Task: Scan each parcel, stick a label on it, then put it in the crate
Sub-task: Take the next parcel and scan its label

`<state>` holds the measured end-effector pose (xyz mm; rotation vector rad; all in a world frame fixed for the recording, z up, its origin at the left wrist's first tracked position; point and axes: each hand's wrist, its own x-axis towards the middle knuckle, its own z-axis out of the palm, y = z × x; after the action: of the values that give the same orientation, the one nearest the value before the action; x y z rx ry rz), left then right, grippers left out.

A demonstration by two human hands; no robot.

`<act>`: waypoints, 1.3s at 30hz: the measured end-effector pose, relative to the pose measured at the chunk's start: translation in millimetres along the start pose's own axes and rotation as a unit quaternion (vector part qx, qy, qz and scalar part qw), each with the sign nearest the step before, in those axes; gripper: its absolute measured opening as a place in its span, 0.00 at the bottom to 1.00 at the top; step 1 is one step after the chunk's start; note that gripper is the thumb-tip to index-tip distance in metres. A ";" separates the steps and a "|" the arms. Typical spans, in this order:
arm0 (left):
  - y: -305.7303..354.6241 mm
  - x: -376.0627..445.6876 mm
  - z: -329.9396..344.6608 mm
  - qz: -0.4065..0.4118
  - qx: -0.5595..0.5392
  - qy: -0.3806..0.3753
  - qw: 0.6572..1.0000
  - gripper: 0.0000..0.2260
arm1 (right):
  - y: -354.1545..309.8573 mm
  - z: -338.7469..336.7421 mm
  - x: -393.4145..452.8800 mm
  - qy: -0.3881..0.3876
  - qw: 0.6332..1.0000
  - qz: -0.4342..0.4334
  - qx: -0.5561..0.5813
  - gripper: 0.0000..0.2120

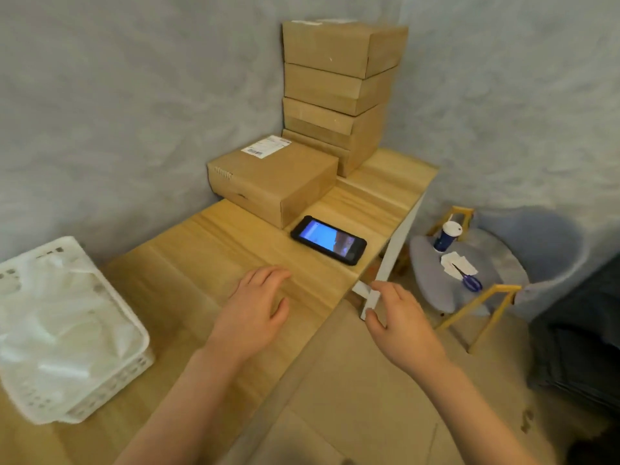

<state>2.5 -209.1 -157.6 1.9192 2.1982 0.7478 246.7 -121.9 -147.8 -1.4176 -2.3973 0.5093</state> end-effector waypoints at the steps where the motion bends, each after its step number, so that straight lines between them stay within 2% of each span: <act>1: 2.5 11.4 4.4 -0.020 -0.013 0.008 1.000 0.20 | 8.4 -4.6 17.0 -0.009 1.000 -0.010 0.003 0.22; 5: 7.6 45.1 16.9 -0.094 -0.030 0.042 0.994 0.20 | 34.3 -20.2 80.6 -0.044 0.997 -0.062 0.027 0.22; 8: 9.4 68.7 19.8 -0.120 -0.009 0.068 0.990 0.24 | 43.6 -27.4 129.7 -0.061 0.993 -0.093 0.033 0.22; 12: 1.3 101.7 20.9 -0.148 0.014 0.107 0.983 0.20 | 44.6 -28.6 192.4 -0.083 0.990 -0.109 0.043 0.24; 17: -14.6 138.7 20.1 -0.189 0.003 0.152 0.970 0.25 | 38.7 -20.7 267.4 -0.094 0.988 -0.096 0.073 0.26; 22: -30.4 158.8 24.4 -0.207 -0.012 0.164 0.964 0.28 | 31.5 -7.6 334.9 -0.069 0.981 -0.054 0.170 0.26; 27: -29.8 177.4 28.9 -0.242 -0.073 0.168 0.953 0.31 | 18.8 10.6 372.5 -0.059 0.943 0.037 0.327 0.29; 29: -28.7 179.3 33.6 -0.256 -0.078 0.154 0.951 0.31 | 15.5 16.5 379.2 -0.074 0.931 0.060 0.352 0.29; 35: -15.9 180.4 47.6 -0.274 -0.089 0.175 0.942 0.32 | 15.6 25.4 389.9 -0.061 0.907 0.061 0.412 0.31; 39: -4.1 175.5 52.5 -0.255 -0.069 0.218 0.940 0.34 | 15.2 28.6 387.6 -0.055 0.866 0.057 0.494 0.32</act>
<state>-11.8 -26.7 -166.2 1.1042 2.6329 1.2651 66.6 222.9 -148.1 -1.0234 -1.6200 1.5833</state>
